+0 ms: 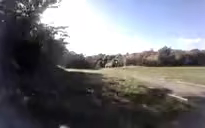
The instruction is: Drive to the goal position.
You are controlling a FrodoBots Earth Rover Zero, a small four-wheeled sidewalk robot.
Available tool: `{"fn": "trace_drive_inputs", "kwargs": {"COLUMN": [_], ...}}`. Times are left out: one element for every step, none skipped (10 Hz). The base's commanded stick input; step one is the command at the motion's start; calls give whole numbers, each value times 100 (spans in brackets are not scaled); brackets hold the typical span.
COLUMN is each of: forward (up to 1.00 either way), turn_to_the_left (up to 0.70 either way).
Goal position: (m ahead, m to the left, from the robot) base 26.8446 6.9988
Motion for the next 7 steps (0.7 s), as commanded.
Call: {"fn": "trace_drive_inputs", "kwargs": {"forward": [0, 0, 0, -55, -70, -70, -70], "turn_to_the_left": [0, 0, 0, 0, 0, 0, 0]}}
